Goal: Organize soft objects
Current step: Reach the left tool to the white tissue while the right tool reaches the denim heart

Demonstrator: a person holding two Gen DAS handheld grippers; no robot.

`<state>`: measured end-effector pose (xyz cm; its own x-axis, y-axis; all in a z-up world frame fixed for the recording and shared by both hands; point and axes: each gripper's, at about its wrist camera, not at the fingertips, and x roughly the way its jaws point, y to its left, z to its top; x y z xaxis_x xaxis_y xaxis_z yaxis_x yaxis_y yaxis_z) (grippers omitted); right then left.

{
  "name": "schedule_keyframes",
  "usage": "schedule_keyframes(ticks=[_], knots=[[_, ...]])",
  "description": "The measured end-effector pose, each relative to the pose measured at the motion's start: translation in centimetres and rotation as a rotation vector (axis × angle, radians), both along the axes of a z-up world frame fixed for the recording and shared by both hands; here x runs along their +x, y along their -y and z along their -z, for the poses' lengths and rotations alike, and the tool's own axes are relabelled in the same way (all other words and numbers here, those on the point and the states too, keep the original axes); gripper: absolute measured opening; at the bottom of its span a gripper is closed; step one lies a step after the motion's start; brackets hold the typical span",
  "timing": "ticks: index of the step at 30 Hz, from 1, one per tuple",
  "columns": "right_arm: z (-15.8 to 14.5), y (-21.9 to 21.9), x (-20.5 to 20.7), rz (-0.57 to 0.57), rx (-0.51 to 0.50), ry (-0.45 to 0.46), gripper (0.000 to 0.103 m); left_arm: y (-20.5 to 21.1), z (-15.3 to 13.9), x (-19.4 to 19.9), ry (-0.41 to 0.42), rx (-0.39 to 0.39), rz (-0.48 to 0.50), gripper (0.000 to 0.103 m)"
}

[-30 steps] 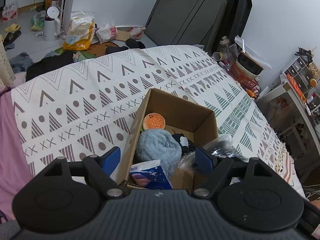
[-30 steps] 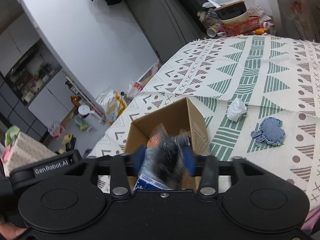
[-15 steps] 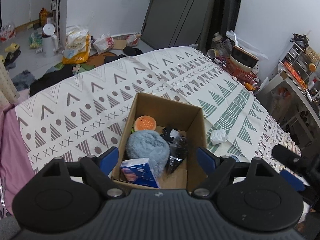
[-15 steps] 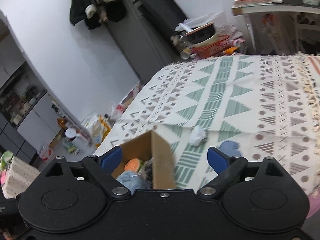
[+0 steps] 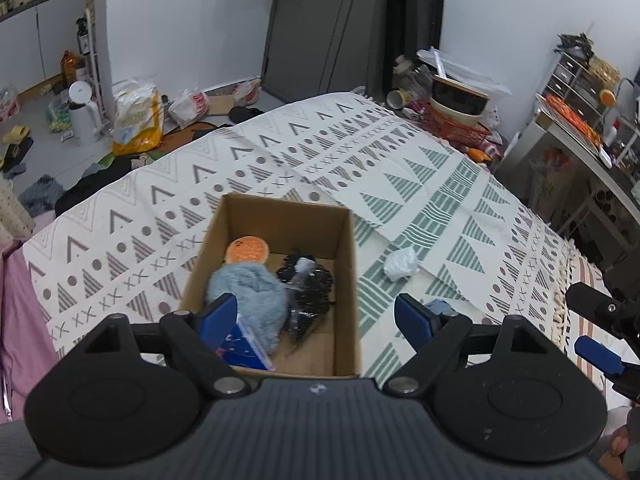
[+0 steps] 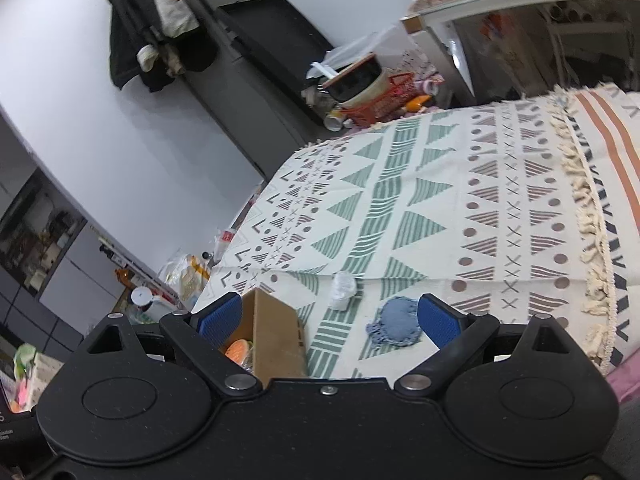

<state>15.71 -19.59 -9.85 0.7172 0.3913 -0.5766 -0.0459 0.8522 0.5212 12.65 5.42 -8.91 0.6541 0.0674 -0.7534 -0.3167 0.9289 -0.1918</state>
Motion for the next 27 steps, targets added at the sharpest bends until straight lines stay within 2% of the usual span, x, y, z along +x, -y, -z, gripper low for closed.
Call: schedule_keyframes(ticks=[7,17,23,27], knots=[[2.6,2.2,1.0,0.048,0.064,-0.074,0.095,2.5,0.2,1.7,-0.007,0.032,0.019,0.085],[6.0,4.2,2.3,0.094,0.245,-0.177,0.094,5.1,1.0,4.9,-0.01,0.055,0.076,0.084],[7.8,4.8,3.4,0.117,0.301,-0.24,0.089,6.5,2.1,7.2,-0.021,0.061,0.104,0.084],[8.7,4.7,4.3,0.128,0.302,-0.265,0.079,7.0,3.0,8.9,-0.031,0.054,0.117,0.084]])
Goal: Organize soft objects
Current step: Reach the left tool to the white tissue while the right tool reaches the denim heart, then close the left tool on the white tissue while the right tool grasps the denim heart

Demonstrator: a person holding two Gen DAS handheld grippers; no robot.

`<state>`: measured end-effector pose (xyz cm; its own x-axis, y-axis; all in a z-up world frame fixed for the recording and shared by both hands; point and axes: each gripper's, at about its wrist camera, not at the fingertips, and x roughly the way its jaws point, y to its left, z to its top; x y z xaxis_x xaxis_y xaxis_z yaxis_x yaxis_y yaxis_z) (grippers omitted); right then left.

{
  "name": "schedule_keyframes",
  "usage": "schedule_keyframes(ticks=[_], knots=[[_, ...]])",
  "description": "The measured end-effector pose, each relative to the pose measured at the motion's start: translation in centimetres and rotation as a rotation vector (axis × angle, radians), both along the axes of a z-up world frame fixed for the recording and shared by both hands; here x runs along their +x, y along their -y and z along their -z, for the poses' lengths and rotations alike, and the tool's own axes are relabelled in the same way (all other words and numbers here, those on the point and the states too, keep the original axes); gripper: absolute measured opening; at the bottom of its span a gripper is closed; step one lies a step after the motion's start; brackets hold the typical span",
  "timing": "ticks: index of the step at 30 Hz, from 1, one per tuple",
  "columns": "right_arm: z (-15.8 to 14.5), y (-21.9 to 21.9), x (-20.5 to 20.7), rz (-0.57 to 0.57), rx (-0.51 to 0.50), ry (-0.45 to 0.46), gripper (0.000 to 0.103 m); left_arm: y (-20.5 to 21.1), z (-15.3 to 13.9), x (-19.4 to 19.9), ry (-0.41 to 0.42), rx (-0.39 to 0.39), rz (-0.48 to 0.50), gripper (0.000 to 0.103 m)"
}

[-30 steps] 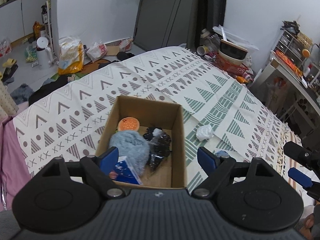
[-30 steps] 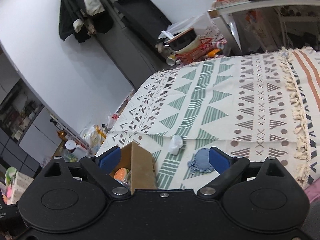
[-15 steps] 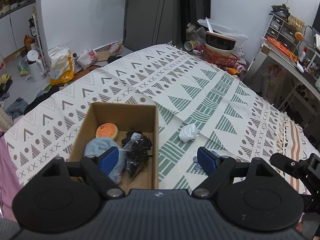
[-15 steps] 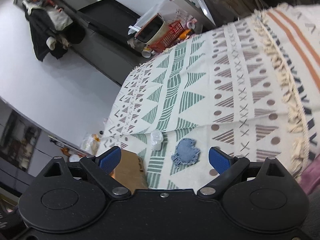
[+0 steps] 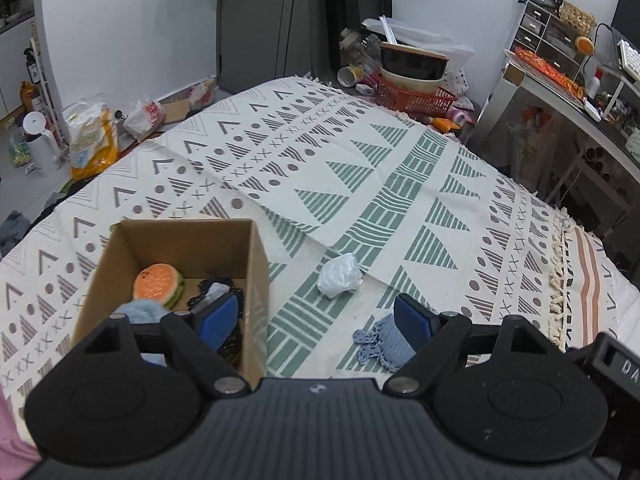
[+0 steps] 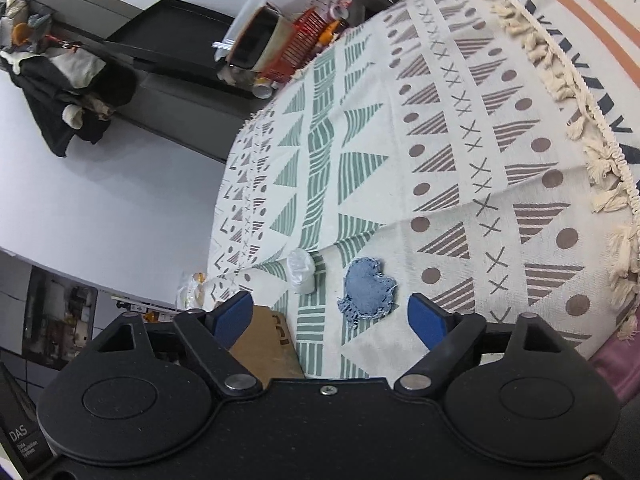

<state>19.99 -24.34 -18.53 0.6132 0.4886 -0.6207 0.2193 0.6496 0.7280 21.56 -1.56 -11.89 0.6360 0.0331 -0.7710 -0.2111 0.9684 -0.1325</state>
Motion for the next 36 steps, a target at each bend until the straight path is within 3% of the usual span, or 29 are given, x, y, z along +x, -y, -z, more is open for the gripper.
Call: schedule_keyframes(ticks=[9,18,23,36], knots=[[2.2,-0.8,2.7,-0.01,-0.006,-0.067,0.064,0.6,2.0,3.6,-0.037,-0.044,0.008,0.074],[4.0,-3.1,4.6,-0.041,-0.08,-0.098,0.06,0.8,4.6,7.5,-0.111,-0.081,0.015,0.055],[4.7,-4.5,5.4,-0.077,-0.139,-0.091,0.057,0.1,6.7,8.6,-0.131,-0.141,0.021,0.054],[6.9,-8.3,7.3,-0.163,-0.301,-0.1,0.053,-0.7,10.4,10.7,-0.155,-0.188,0.058,0.054]])
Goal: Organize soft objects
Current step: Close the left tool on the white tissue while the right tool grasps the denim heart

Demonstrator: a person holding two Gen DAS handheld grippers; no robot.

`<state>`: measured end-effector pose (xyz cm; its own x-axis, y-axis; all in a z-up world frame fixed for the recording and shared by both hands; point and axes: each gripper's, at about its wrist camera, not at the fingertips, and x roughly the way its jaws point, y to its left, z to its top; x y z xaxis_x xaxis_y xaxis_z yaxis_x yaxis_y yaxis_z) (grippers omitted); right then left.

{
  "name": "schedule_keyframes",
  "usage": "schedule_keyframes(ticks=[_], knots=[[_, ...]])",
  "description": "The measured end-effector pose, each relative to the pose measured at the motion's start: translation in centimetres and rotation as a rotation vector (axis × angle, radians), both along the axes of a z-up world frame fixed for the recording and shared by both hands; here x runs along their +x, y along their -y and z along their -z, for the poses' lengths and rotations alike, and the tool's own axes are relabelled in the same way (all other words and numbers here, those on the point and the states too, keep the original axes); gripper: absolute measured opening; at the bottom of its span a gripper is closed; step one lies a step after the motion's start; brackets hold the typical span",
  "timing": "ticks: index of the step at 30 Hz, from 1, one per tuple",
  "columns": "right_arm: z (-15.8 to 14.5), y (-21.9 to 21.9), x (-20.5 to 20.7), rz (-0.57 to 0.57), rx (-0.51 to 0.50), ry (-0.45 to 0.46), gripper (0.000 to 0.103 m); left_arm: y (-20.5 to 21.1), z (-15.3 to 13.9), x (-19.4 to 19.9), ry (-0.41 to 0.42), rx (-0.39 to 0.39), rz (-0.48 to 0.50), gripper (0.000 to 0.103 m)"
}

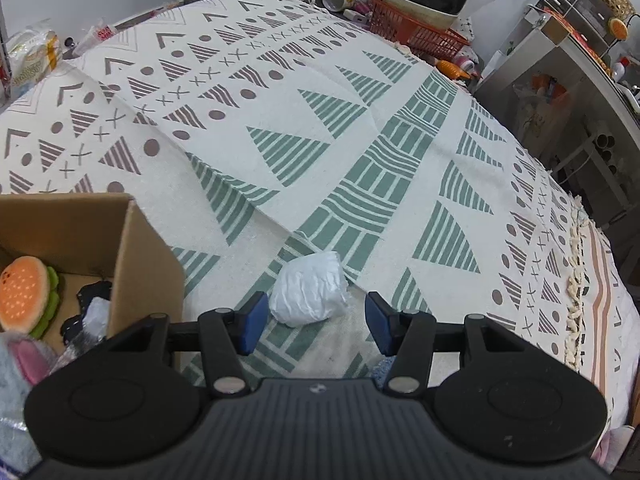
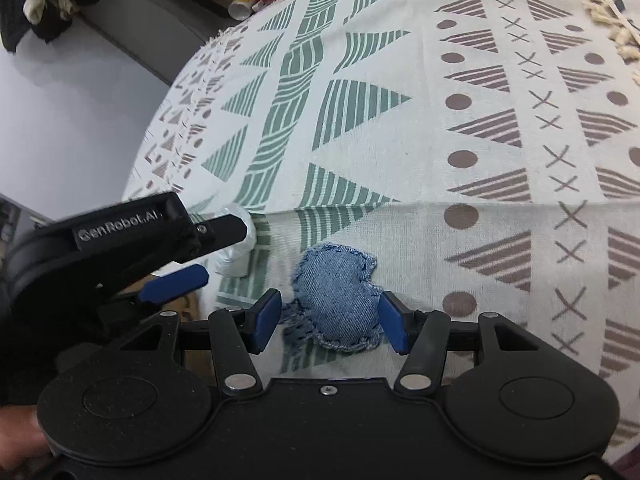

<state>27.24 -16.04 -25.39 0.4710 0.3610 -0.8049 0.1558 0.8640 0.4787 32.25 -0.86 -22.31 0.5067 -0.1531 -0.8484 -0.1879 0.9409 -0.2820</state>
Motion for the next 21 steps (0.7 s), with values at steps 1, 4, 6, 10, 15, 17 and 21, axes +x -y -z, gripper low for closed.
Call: schedule_keyframes(ticks=[1,4,6,10,15,17,21], knots=[[0.1,-0.1,0.1,-0.001,-0.012,0.006,0.052,0.0,0.1,0.0,0.002,0.0,0.001,0.054],[0.1,-0.8,0.3,-0.019,-0.085,0.04,0.041,0.2,0.5,0.4,0.012,0.022,0.011,0.054],[0.1,-1.1,0.3,-0.032,-0.119,0.06,0.035,0.3,0.9,0.7,0.006,0.028,0.019,0.055],[0.1,-0.9,0.4,-0.02,-0.12,0.072,0.031,0.4,1.8,1.1,-0.004,0.031,0.021,0.055],[0.0,-0.8,0.4,-0.016,-0.112,0.077,0.031,0.6,2.2,1.2,0.002,0.059,0.014,0.055],[-0.1,-0.7,0.4,-0.014,-0.107,0.078,0.03,0.5,2.3,1.2,0.0,0.053,0.01,0.053],[-0.5,-0.4,-0.1,-0.014,-0.105,0.087,0.028,0.4,2.1,0.9,0.004,0.05,-0.004,0.046]])
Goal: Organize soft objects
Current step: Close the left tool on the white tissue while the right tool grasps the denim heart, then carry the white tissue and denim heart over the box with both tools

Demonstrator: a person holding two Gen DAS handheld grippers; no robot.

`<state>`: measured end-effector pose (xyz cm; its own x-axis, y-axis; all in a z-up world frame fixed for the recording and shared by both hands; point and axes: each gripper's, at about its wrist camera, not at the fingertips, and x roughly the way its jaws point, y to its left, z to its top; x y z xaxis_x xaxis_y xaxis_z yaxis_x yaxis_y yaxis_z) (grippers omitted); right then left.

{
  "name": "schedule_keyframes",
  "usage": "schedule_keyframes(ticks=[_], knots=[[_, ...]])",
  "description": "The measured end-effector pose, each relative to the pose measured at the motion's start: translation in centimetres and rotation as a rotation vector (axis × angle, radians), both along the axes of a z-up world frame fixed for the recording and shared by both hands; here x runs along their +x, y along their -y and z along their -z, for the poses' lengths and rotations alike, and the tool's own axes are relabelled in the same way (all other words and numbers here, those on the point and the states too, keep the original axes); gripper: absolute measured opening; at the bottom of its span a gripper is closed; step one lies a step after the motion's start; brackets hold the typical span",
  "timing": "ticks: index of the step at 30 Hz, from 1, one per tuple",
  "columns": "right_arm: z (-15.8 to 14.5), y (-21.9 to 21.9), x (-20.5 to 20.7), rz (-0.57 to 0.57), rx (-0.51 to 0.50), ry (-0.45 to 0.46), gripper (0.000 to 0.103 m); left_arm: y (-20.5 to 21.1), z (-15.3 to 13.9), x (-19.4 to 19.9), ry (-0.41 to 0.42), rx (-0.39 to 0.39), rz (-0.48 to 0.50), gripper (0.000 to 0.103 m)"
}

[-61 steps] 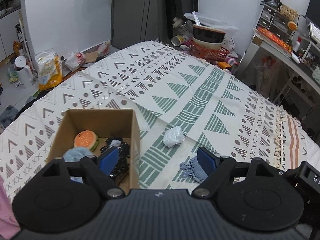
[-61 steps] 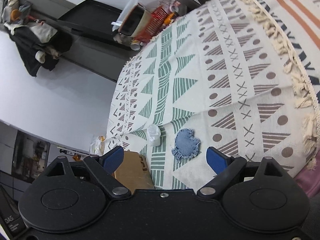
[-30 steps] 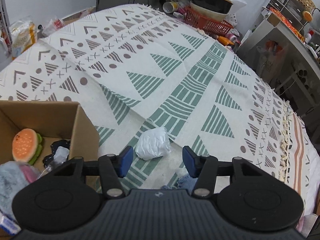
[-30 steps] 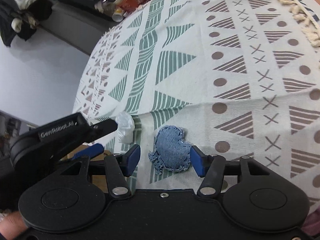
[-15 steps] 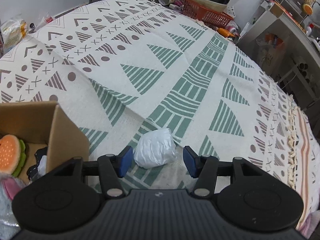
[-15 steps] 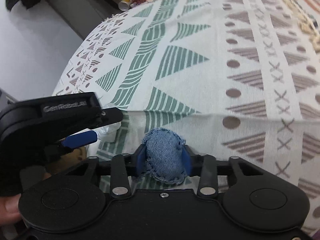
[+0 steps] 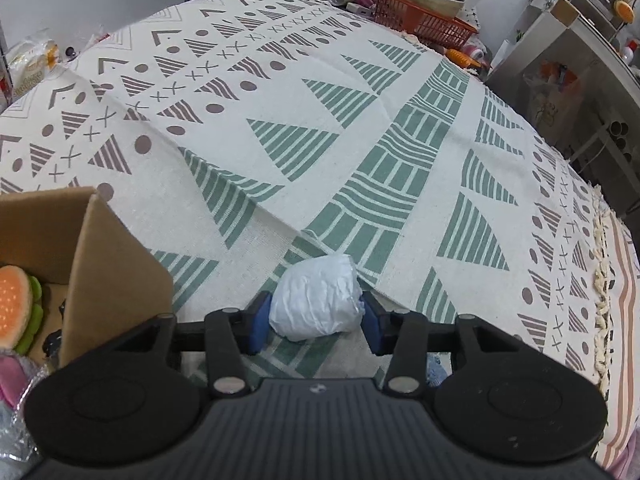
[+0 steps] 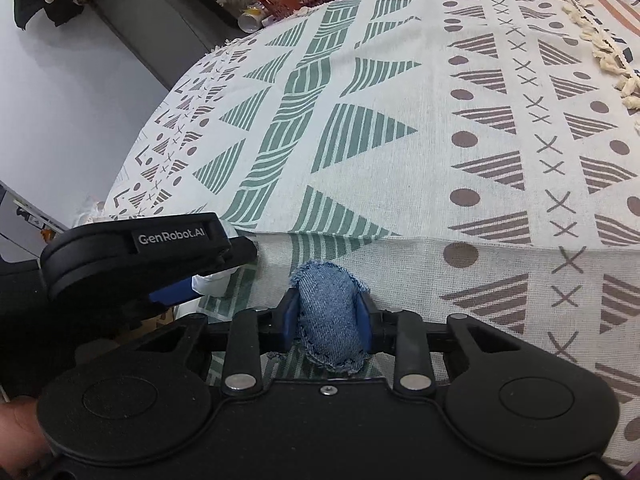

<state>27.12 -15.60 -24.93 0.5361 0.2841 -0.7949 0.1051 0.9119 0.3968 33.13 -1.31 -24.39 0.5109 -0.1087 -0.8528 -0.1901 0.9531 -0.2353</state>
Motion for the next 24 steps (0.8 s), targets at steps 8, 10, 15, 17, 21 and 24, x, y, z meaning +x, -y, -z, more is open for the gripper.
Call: schedule_keyframes(ticks=[8,10,15,17,21,24], knots=[[-1.5,1.1,-1.2,0.031,0.014,0.038,0.027,0.4,-2.3,-1.3,0.051,0.002,0.002,0.045],[-2.1,1.4,-1.5,0.036,0.025,0.052,0.027,0.6,-3.0,-1.9,0.057,0.003,0.001,0.045],[-3.4,2.0,-2.2,0.043,0.042,0.083,0.027,0.9,-5.2,-3.7,0.09,0.002,-0.005,0.045],[-3.8,2.2,-2.5,0.048,0.054,0.093,0.027,1.0,-6.1,-4.4,0.105,0.005,-0.008,0.045],[-5.0,2.5,-3.3,0.045,0.082,0.121,0.027,0.9,-7.7,-5.7,0.127,0.009,-0.021,0.045],[-5.6,2.8,-3.9,0.036,0.138,0.122,0.027,0.7,-8.8,-6.7,0.14,0.005,-0.026,0.045]])
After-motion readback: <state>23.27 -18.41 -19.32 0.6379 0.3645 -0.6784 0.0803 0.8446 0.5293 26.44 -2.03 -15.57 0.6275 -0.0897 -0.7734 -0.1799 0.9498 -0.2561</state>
